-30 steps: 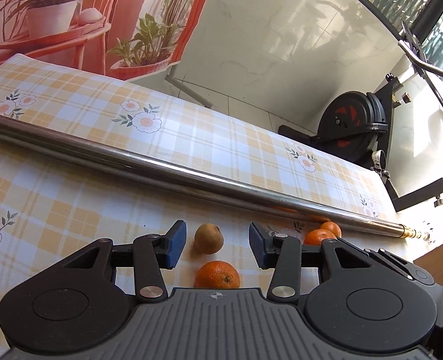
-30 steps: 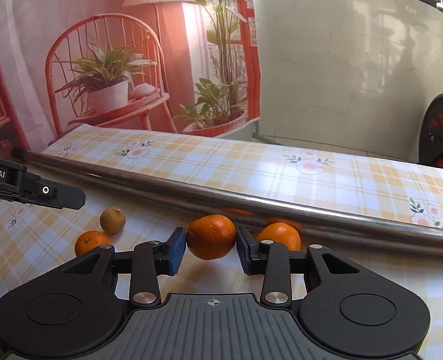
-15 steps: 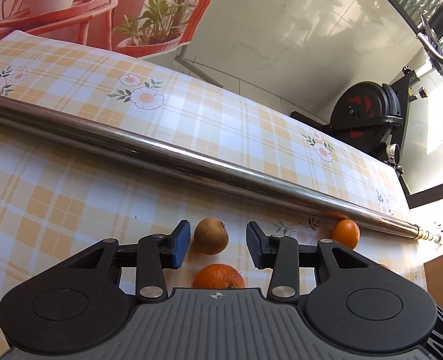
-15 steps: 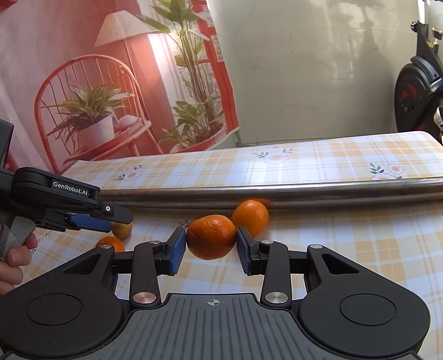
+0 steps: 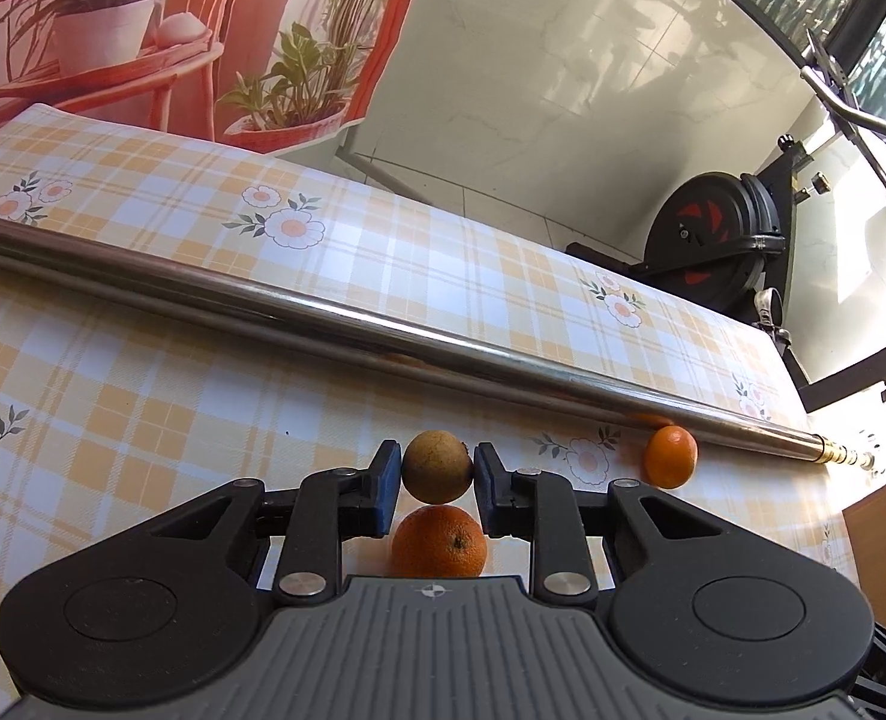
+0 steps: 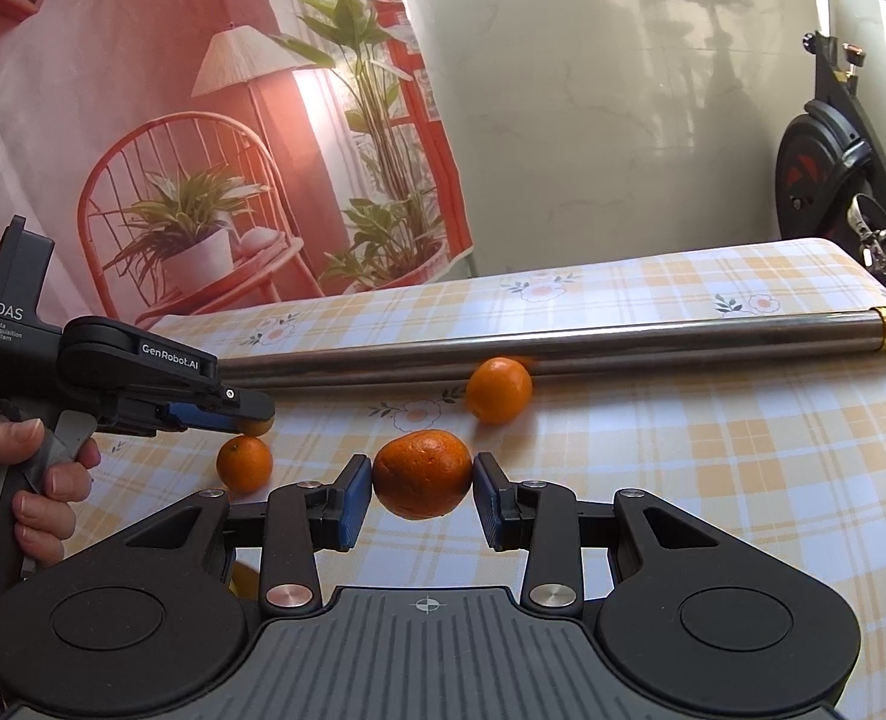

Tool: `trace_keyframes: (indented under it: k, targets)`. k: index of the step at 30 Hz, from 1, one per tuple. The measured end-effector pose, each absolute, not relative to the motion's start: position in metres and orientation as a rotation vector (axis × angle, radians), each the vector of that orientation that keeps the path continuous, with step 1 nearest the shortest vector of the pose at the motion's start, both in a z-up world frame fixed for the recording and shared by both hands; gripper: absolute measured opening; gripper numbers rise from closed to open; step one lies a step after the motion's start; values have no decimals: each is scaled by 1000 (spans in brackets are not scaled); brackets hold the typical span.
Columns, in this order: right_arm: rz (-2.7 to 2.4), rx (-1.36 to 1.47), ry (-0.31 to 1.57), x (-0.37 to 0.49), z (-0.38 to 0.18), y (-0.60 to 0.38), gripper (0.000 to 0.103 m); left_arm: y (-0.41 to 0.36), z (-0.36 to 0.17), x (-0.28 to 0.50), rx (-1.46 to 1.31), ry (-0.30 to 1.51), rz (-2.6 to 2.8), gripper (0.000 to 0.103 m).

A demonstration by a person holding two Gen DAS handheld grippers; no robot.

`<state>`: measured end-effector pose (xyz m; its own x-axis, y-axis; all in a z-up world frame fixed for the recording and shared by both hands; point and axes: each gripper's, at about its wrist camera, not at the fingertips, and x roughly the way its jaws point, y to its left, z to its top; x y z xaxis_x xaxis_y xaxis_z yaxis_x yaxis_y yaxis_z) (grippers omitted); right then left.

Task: Organize fruits
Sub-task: 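Carry the kiwi and tangerine over the plate and lower them onto it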

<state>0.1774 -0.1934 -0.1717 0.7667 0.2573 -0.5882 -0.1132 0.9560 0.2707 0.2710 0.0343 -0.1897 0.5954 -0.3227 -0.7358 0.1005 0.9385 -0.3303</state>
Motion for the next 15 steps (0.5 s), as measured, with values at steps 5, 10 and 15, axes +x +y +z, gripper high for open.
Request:
trace_keyframes:
  k: [5, 10, 15]
  targets:
    - [215, 220, 666, 164, -164, -189, 34, 41, -174, 240, -231, 852, -296, 28]
    - [234, 164, 661, 146, -157, -176, 34, 49, -170, 200, -195, 830, -325, 28]
    - [264, 148, 660, 134, -150, -163, 34, 53, -168, 166, -173, 835, -344, 28]
